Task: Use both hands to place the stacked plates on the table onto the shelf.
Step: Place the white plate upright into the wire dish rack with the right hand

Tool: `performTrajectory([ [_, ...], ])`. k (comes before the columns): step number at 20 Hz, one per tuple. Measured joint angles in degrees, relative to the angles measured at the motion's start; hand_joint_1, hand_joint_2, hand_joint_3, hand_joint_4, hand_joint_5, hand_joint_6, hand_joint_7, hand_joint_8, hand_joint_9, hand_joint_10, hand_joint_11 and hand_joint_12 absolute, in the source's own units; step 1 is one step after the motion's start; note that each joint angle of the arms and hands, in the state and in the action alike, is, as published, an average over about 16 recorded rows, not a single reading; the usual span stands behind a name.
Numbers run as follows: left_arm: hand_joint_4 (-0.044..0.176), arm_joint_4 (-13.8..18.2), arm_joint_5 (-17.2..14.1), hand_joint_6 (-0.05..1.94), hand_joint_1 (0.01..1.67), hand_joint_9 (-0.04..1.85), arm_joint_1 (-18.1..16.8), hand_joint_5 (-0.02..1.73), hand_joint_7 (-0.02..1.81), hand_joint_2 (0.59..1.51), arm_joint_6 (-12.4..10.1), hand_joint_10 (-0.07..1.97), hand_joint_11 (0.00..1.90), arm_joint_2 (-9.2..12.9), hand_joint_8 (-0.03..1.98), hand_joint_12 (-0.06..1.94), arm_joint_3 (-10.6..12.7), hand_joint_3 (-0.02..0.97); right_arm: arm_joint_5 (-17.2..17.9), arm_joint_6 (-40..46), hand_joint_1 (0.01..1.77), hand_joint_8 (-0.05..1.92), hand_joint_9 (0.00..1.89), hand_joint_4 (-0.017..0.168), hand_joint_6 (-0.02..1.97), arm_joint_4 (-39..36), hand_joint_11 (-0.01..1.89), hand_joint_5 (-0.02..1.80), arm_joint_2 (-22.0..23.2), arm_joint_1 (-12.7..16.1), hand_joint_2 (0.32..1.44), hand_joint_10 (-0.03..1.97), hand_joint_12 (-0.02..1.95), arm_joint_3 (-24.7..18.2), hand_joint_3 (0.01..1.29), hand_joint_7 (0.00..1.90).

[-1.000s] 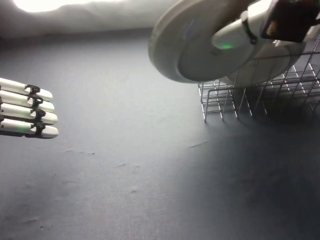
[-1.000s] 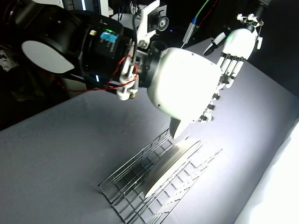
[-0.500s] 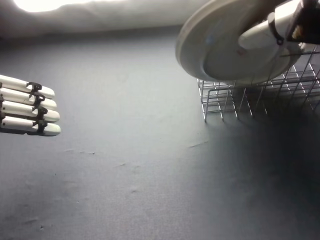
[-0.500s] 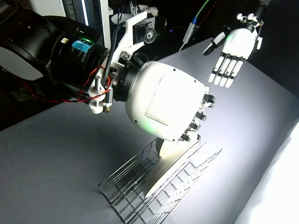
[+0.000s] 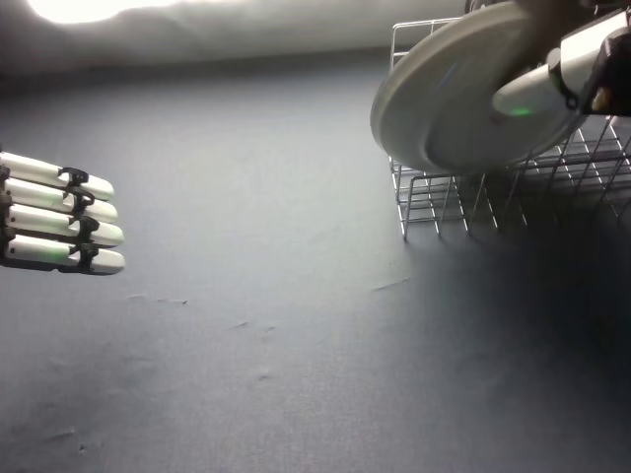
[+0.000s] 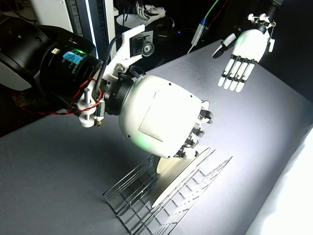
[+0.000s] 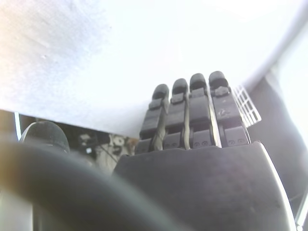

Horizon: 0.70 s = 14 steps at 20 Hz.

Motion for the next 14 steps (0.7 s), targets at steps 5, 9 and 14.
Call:
performTrajectory([
  [5, 0.001, 0.00, -0.12, 0.00, 0.01, 0.02, 0.00, 0.02, 0.02, 1.077, -0.08, 0.01, 0.02, 0.00, 0.01, 0.00, -0.16, 0.020, 1.24, -0.03, 1.39, 0.66, 1.05, -0.005, 0.80, -1.46, 0.82, 1.04, 0.42, -1.69, 0.93, 0.90, 1.12, -0.06, 0.01, 1.13],
  [9, 0.001, 0.00, -0.25, 0.00, 0.01, 0.02, 0.00, 0.02, 0.02, 1.078, -0.21, 0.01, 0.02, 0.00, 0.01, 0.00, -0.24, 0.020, 2.48, -0.02, 1.36, 0.61, 1.01, -0.003, 0.72, -2.81, 0.76, 0.99, 0.87, -3.40, 0.96, 0.72, 1.13, -0.16, 0.01, 1.07],
  [14, 0.001, 0.00, -0.41, 0.00, 0.01, 0.02, -0.01, 0.02, 0.02, 1.079, -0.42, 0.01, 0.02, 0.00, 0.01, 0.00, -0.38, 0.019, 4.10, -0.01, 1.26, 0.39, 0.86, -0.003, 0.46, -4.82, 0.54, 0.82, 1.46, -5.32, 0.99, 0.45, 1.16, -0.32, 0.01, 0.89],
])
